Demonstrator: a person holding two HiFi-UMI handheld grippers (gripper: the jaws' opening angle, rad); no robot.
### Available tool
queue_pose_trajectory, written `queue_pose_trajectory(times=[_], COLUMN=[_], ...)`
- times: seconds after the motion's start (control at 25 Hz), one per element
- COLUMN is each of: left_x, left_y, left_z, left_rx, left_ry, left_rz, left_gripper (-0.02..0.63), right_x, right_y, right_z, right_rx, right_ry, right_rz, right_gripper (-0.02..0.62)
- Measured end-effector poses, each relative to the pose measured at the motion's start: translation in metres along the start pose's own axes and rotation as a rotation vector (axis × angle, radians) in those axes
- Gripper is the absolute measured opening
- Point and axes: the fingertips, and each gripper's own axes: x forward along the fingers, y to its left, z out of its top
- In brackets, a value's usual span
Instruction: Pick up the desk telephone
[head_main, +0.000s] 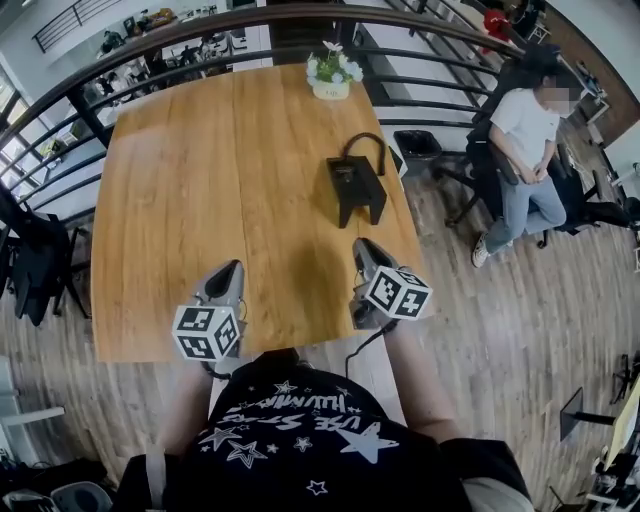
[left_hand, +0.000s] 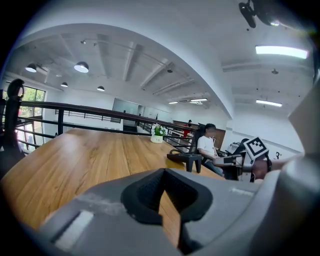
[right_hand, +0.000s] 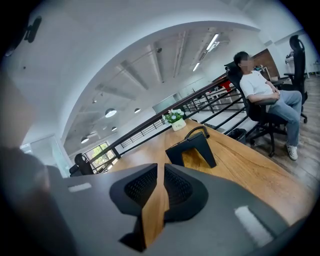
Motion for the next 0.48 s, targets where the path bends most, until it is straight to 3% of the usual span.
queue_pose_trajectory(times=[0.12,0.32,0.48], left_x=[0.013,0.028,0.035], left_y=[0.010,0.019,0.019], left_z=[0.008,0.015,0.019], left_rx=[0.000,0.003,0.028], left_ry=[0.000,0.005,0.006], left_rz=[-0.007,-0.025,-0.052], left_gripper=[0.002,0.002,0.002], right_x=[0.013,0.028,0.038], right_y=[-0.007,-0.016,-0.025], right_z=[0.009,0.018,0.022], right_rx=[0.113,0.361,0.492], right_ry=[-0.019,-0.060,-0.101], right_rz=[-0.013,0.001,-0.008], right_gripper=[0.067,0.158,0.245])
